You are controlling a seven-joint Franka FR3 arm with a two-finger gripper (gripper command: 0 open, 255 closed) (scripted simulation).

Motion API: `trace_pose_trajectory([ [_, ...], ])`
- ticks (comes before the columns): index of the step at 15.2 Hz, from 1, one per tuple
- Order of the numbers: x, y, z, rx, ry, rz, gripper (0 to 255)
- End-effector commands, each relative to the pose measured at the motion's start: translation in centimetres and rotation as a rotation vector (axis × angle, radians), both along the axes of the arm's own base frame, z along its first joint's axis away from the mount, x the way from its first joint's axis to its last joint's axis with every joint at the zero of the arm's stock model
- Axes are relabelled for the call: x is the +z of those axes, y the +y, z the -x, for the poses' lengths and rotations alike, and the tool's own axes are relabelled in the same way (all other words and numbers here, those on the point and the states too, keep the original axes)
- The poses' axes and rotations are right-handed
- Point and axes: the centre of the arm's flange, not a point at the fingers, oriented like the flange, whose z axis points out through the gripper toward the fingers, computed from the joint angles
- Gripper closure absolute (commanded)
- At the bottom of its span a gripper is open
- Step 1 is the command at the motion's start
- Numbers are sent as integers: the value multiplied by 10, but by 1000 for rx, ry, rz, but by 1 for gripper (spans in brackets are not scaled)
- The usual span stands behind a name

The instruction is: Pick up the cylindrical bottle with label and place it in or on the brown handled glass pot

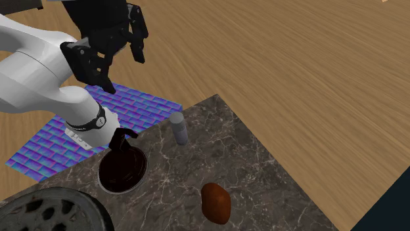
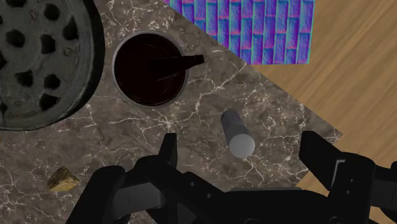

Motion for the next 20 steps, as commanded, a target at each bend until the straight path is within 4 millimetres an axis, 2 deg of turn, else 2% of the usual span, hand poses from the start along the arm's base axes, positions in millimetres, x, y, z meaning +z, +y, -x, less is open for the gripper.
trace_pose_trajectory([
  [1, 0, 0, 0, 0, 0, 0, 0],
  [14, -156, 27, -52, 135, -75, -29, 0],
  [20, -186, 28, -54, 138, -77, -29, 0],
])
